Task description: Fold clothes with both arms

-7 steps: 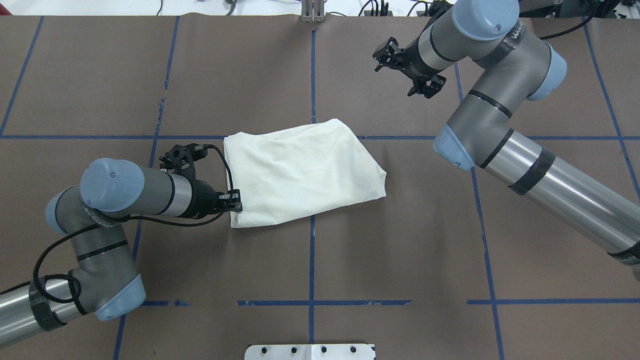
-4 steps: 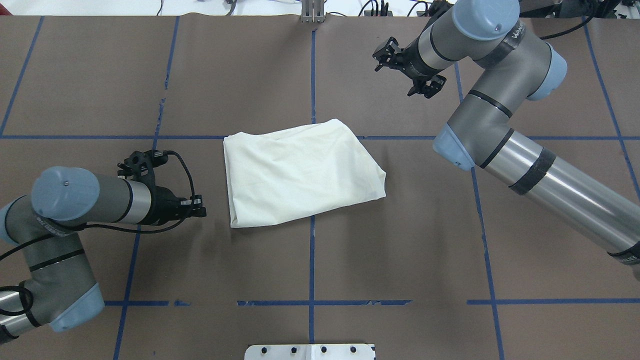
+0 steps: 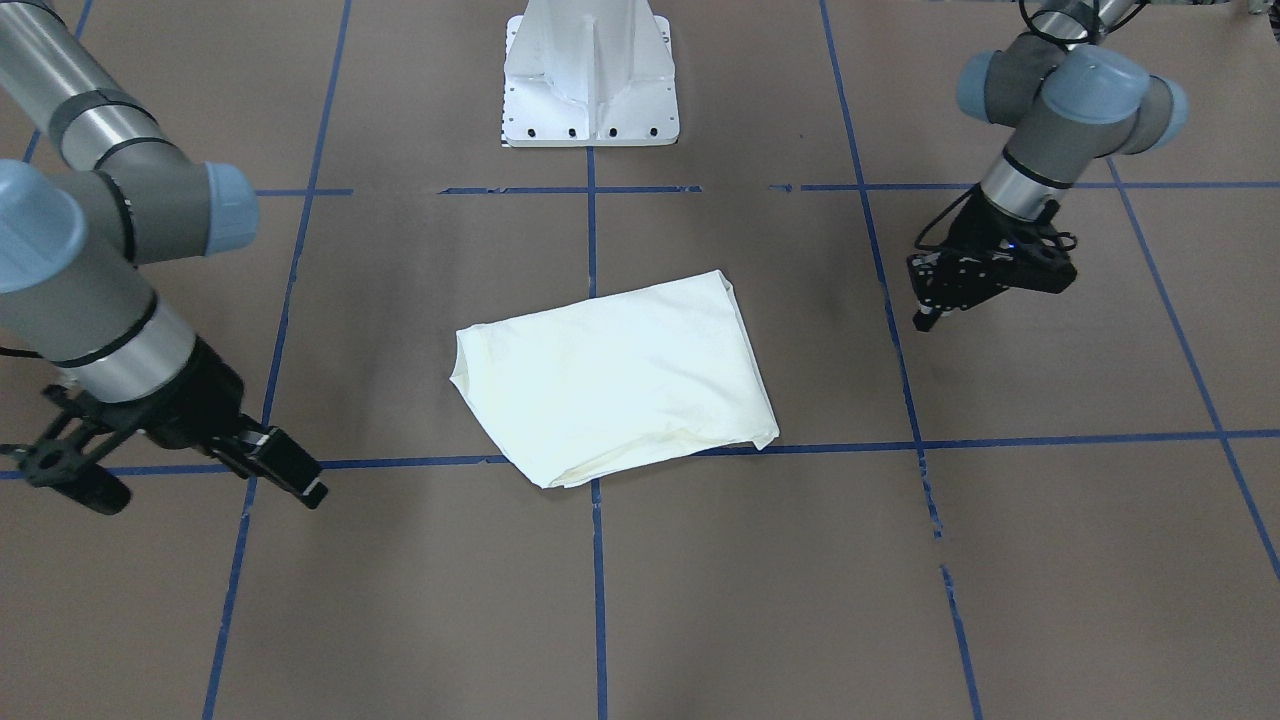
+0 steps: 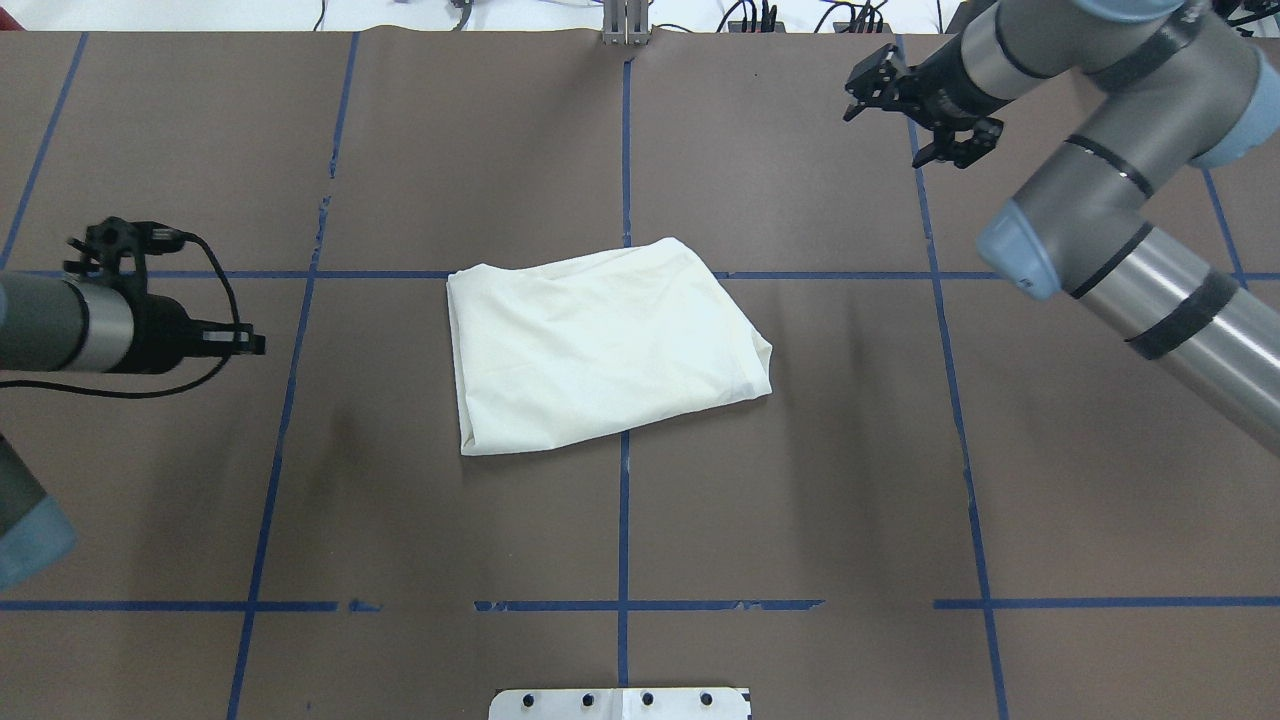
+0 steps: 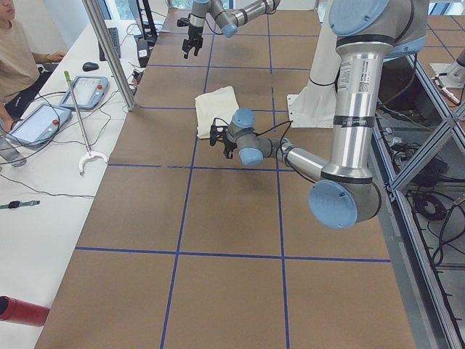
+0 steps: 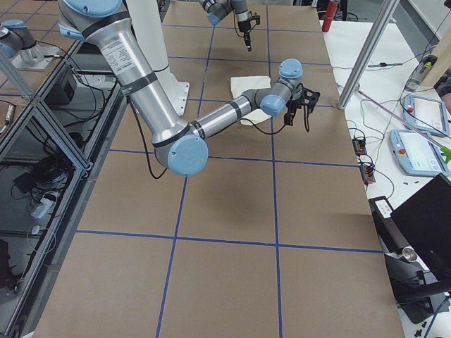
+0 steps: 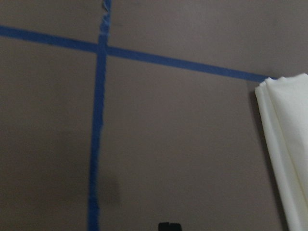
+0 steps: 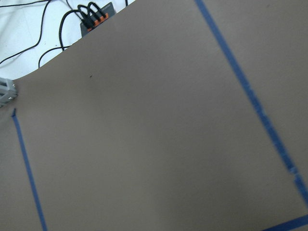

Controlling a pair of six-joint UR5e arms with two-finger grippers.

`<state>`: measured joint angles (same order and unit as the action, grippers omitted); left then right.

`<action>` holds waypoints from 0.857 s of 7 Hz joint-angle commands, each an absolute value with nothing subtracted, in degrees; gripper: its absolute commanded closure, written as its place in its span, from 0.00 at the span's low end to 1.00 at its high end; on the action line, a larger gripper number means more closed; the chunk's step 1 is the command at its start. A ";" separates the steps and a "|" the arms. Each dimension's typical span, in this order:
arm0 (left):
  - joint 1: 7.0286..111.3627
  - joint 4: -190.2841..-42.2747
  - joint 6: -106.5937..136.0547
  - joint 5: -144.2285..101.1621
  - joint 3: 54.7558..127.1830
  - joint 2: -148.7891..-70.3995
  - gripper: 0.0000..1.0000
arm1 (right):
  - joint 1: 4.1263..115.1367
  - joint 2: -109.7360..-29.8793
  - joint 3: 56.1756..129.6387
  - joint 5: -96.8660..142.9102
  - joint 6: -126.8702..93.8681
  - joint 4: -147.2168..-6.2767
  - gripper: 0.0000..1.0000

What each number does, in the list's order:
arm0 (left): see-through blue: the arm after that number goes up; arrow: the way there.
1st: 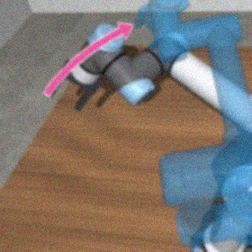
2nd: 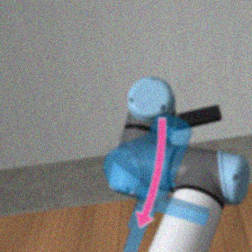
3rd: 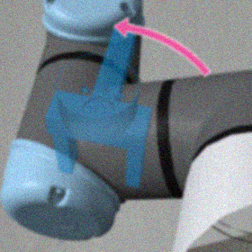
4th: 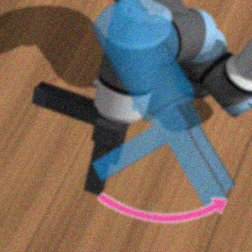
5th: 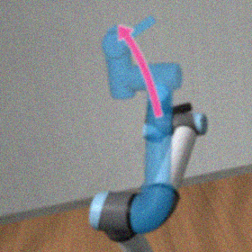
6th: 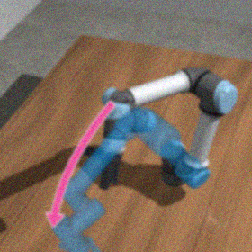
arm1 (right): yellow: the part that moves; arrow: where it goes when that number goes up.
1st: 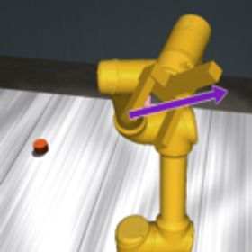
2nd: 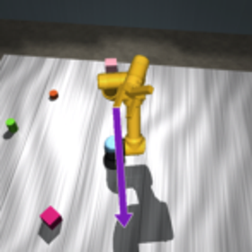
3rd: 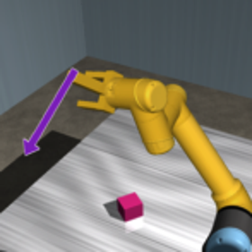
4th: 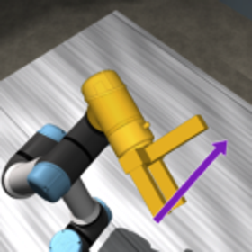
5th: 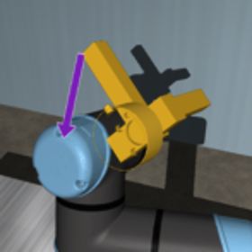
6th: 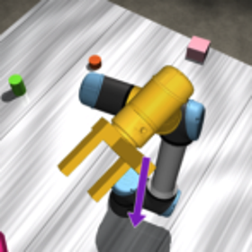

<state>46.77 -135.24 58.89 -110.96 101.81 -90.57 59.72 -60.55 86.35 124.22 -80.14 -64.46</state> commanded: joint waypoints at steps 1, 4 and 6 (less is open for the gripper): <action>61.89 -133.35 39.71 -119.41 100.29 -87.99 1.00 | 70.10 -68.17 87.98 132.16 -63.19 -64.60 0.00; 80.45 -114.14 11.15 -121.73 100.81 -90.43 1.00 | 78.02 -70.31 90.68 132.89 -37.90 -79.89 0.00; 83.83 -107.87 10.90 -130.80 99.68 -90.61 0.56 | 80.93 -74.06 98.13 132.72 -18.29 -98.70 0.00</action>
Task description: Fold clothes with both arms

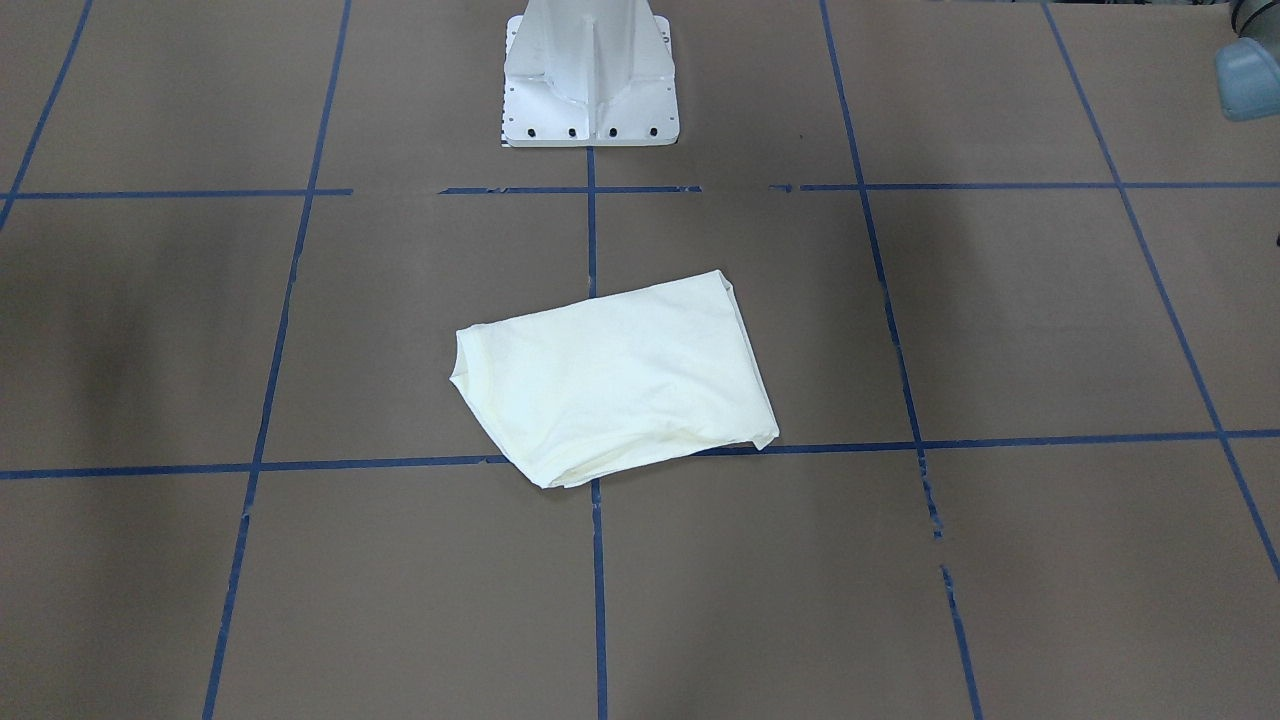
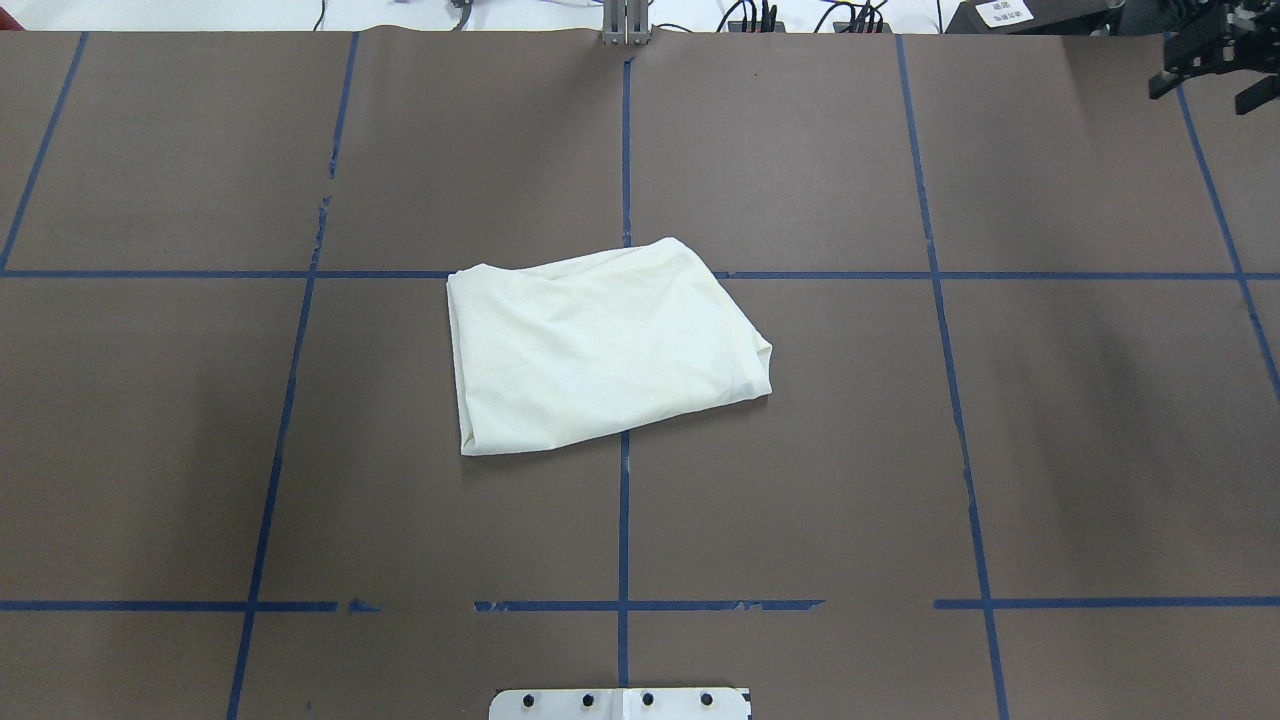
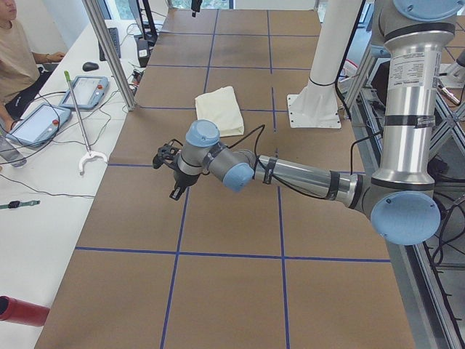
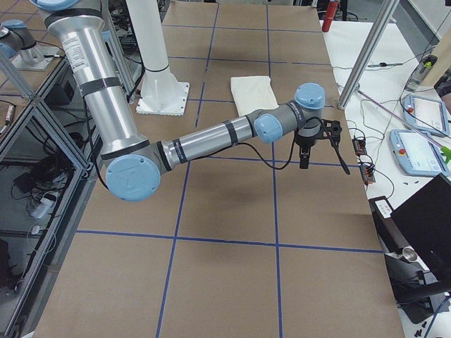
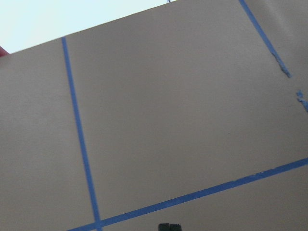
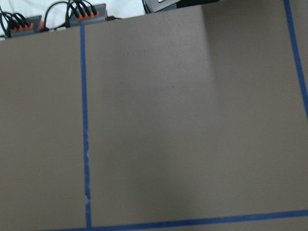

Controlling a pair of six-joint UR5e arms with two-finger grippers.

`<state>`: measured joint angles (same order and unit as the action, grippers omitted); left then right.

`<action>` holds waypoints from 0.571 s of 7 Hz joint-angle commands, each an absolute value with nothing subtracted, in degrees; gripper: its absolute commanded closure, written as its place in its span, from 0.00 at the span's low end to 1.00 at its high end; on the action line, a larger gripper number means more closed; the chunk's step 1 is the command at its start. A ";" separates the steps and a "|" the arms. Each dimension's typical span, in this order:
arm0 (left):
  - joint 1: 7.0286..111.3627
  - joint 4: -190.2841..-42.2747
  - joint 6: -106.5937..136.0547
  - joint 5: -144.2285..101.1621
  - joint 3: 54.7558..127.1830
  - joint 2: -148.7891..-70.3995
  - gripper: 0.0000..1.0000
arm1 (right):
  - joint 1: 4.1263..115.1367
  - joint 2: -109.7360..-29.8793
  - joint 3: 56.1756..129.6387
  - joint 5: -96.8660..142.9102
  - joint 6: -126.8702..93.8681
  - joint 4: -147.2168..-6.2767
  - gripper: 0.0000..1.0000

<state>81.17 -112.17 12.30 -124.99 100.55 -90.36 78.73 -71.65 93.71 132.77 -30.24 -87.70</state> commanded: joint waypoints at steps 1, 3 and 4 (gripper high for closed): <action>85.07 -107.32 10.72 -136.09 100.45 -89.31 0.01 | 81.47 -79.23 101.57 132.19 -8.97 -101.57 0.00; 85.96 -108.28 10.55 -135.70 101.43 -84.47 0.00 | 81.21 -80.94 102.22 131.75 -9.92 -101.34 0.00; 86.13 -108.02 10.72 -135.88 101.69 -84.90 0.00 | 80.95 -81.21 101.96 131.66 -11.58 -101.16 0.00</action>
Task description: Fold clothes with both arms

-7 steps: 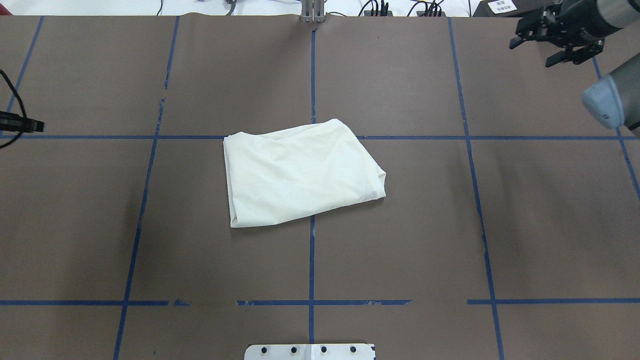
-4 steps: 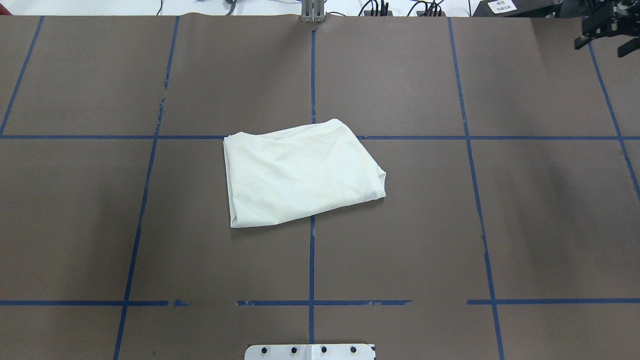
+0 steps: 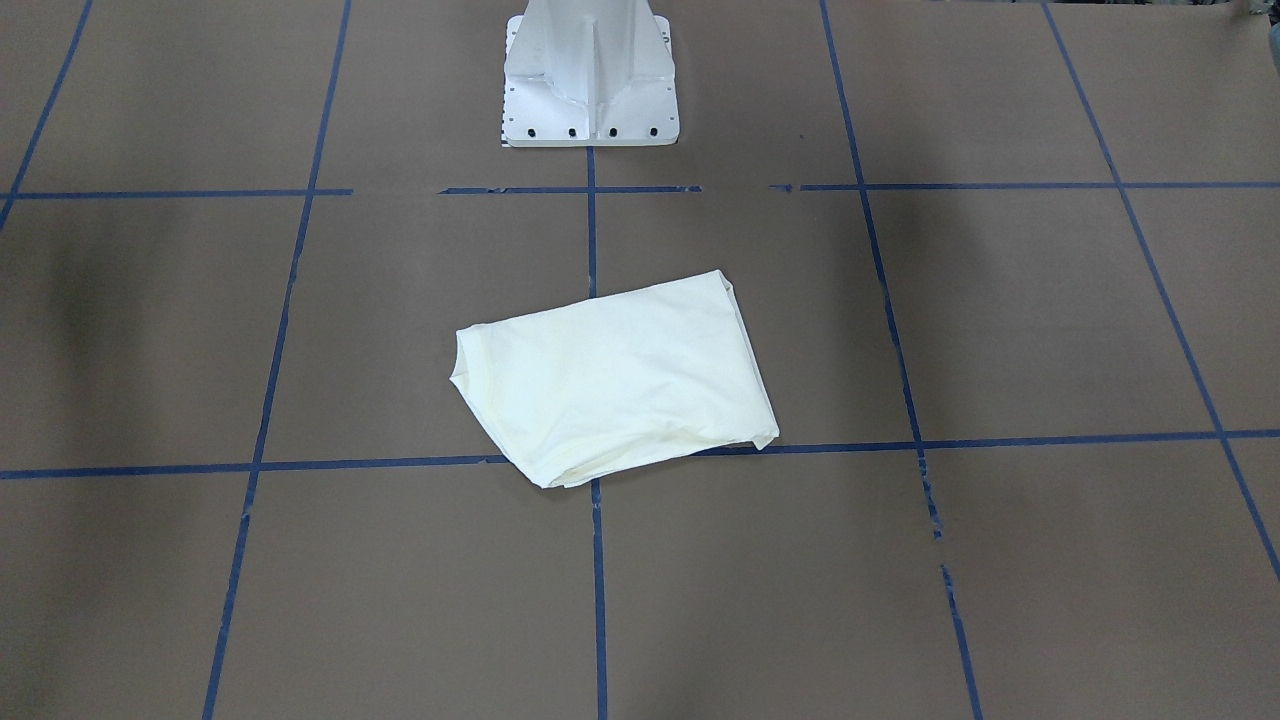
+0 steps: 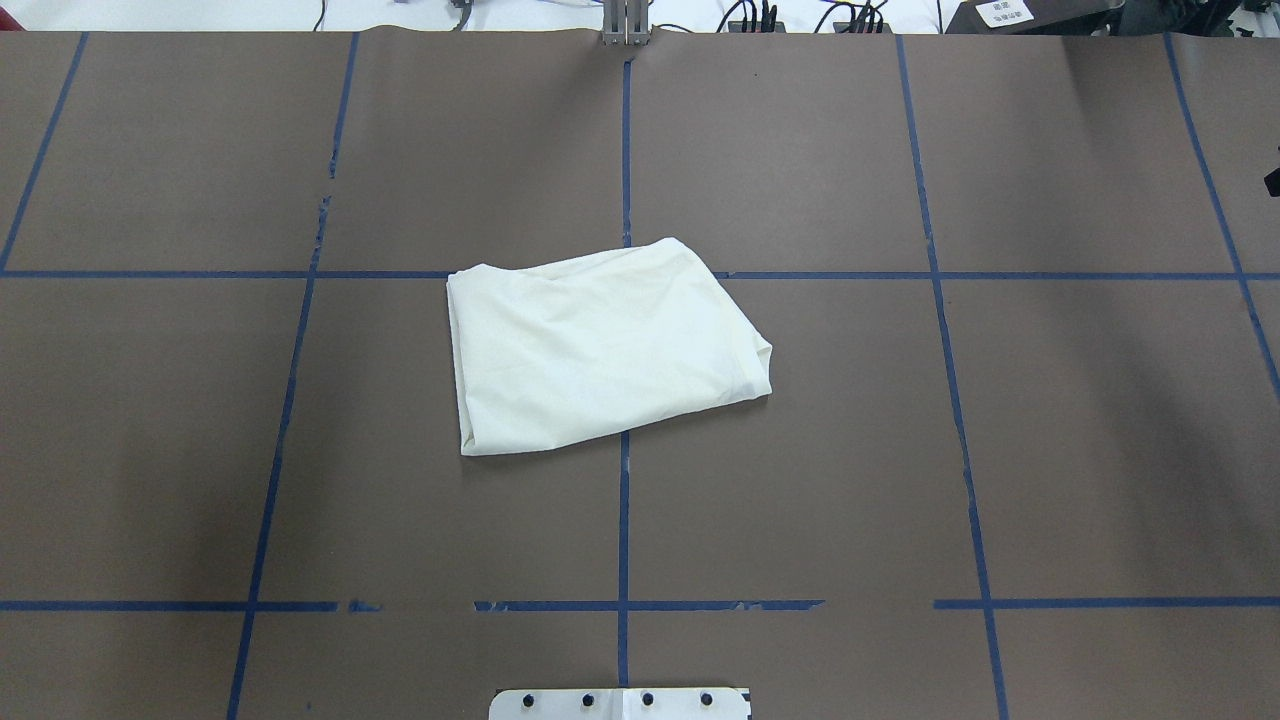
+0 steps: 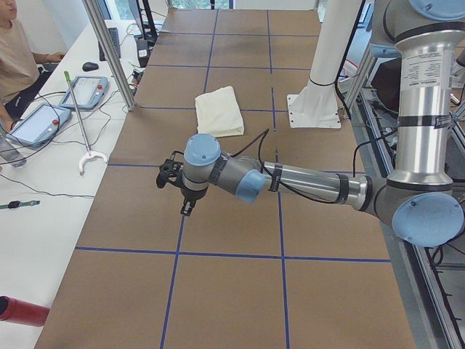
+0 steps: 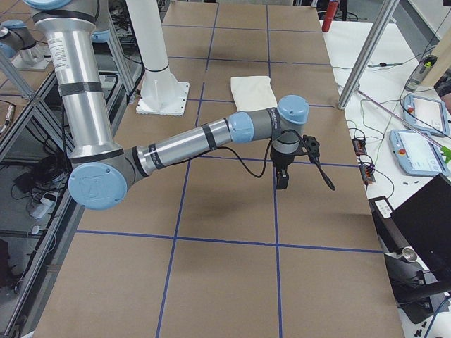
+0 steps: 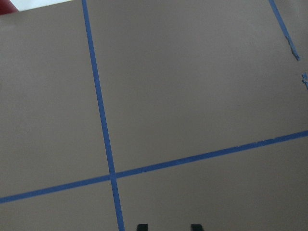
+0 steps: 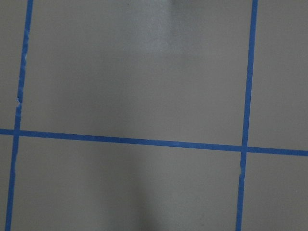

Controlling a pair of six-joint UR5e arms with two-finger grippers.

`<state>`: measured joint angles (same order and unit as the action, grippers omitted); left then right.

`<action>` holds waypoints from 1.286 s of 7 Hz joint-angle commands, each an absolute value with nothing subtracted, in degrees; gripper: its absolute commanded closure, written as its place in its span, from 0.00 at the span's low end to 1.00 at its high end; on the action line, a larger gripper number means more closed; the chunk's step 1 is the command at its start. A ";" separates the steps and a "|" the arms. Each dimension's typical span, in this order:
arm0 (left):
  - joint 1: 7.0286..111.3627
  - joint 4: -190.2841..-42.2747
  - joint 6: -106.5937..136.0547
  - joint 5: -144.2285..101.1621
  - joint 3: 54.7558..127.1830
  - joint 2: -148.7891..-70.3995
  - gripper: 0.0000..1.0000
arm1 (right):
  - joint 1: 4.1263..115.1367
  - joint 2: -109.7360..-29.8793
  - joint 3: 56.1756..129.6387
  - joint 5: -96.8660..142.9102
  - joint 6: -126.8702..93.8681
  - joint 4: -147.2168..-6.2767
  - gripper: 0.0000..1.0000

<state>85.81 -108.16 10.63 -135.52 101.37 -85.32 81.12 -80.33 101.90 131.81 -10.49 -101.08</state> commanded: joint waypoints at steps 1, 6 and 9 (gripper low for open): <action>86.05 -107.50 10.98 -135.88 101.78 -85.25 0.00 | 79.99 -81.12 101.69 131.57 -11.86 -101.25 0.00; 86.22 -97.03 0.19 -135.96 102.39 -82.99 0.00 | 80.15 -81.56 99.33 131.92 -11.79 -101.25 0.00; 86.40 -97.03 -2.29 -136.15 100.29 -87.95 0.00 | 82.70 -84.98 98.00 132.71 -11.69 -101.34 0.00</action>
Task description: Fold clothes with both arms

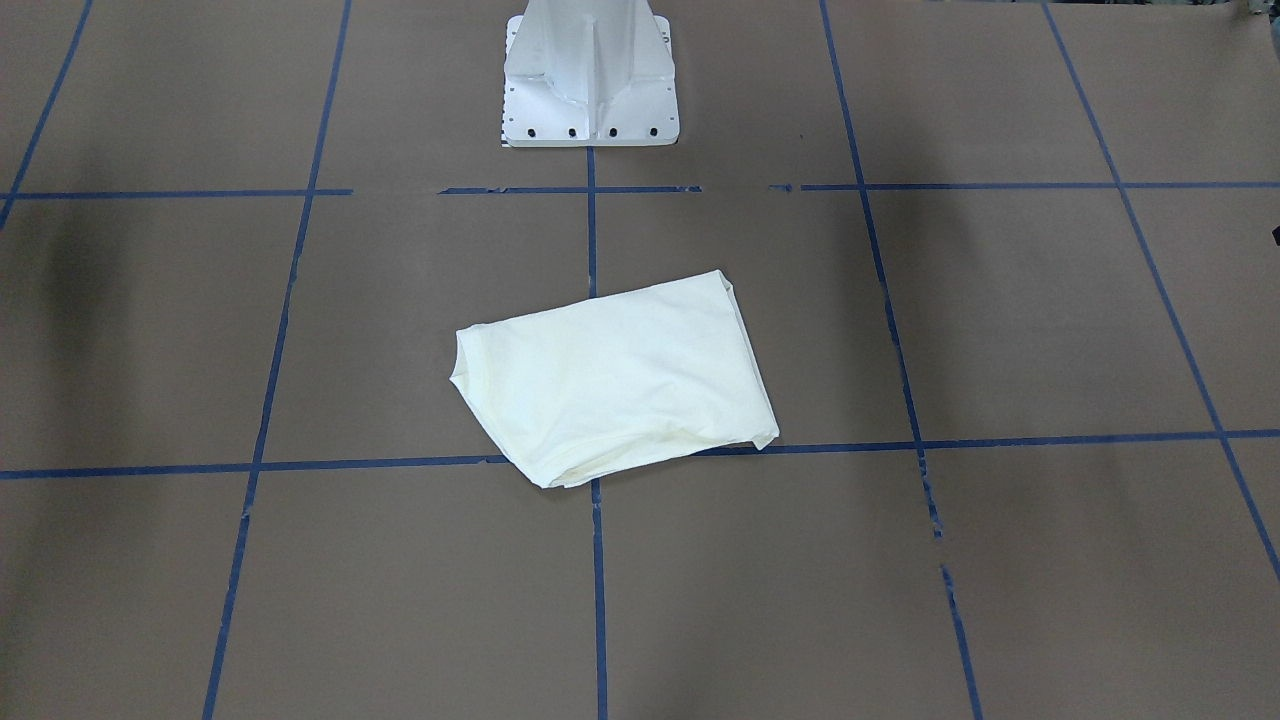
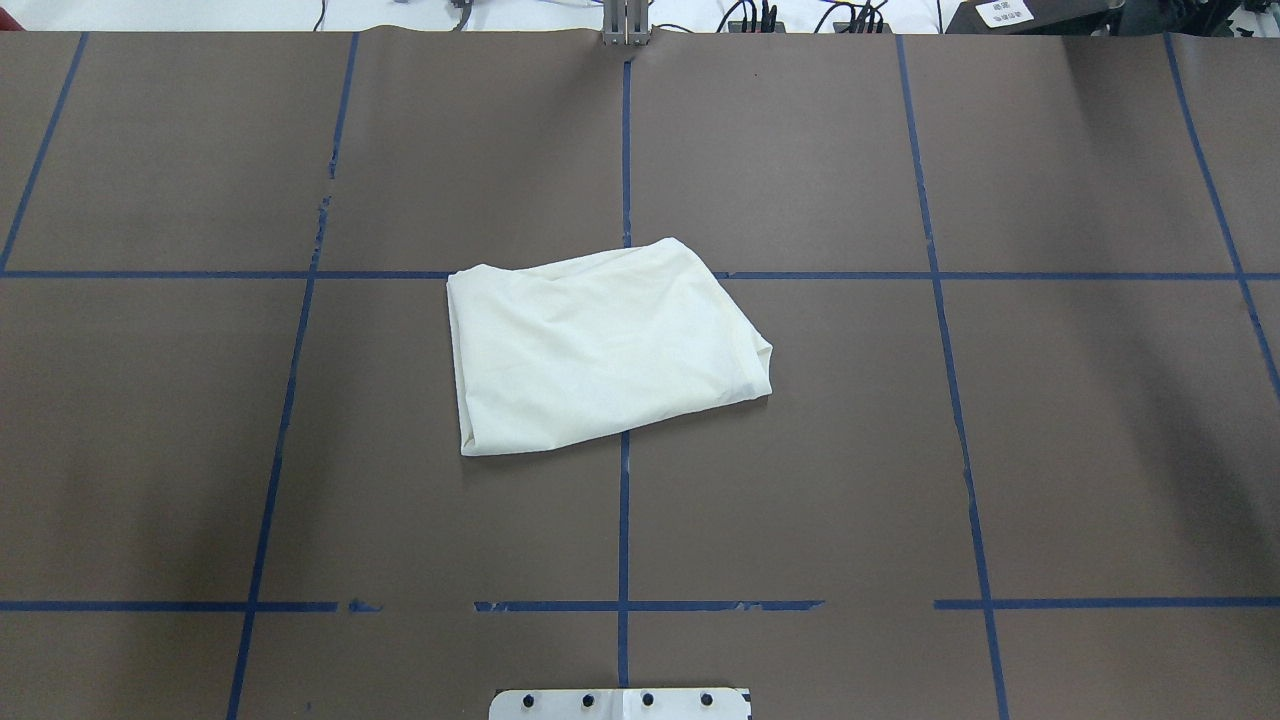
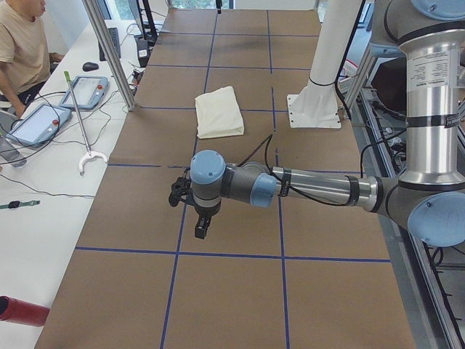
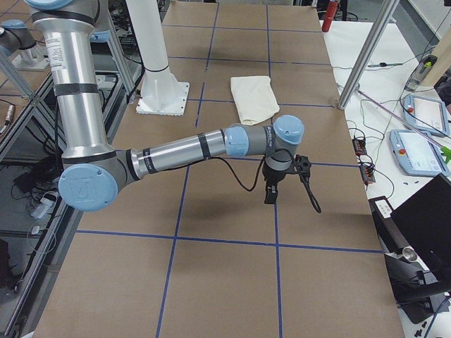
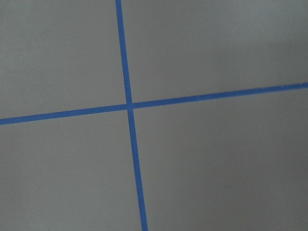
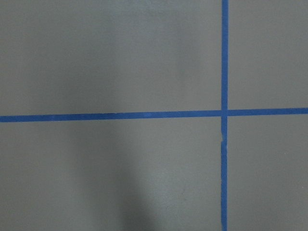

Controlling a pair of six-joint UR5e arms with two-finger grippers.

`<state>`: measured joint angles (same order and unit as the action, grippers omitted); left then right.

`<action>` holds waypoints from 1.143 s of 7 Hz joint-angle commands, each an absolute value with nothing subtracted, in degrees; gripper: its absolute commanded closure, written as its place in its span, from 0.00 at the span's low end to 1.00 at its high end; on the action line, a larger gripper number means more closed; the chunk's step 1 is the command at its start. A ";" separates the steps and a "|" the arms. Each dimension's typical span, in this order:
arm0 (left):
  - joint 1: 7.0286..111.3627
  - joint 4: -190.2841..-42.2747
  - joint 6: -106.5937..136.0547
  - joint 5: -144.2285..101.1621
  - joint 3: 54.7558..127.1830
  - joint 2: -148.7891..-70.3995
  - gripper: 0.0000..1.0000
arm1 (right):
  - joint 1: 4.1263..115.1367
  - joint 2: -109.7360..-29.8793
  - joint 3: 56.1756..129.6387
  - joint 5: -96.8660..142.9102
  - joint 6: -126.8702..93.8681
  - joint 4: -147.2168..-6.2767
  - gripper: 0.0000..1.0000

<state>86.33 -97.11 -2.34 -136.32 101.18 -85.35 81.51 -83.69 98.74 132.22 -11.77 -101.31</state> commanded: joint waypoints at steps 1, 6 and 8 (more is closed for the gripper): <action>86.83 -96.86 -2.20 -136.06 98.63 -88.76 0.00 | 82.97 -85.43 97.13 132.80 -11.69 -101.34 0.00; 90.35 -97.03 -2.37 -132.81 93.26 -89.91 0.00 | 84.73 -85.43 95.18 134.30 -11.42 -101.25 0.00; 90.26 -97.21 -2.64 -133.42 93.95 -90.26 0.00 | 84.64 -84.82 95.54 134.21 -11.60 -101.16 0.00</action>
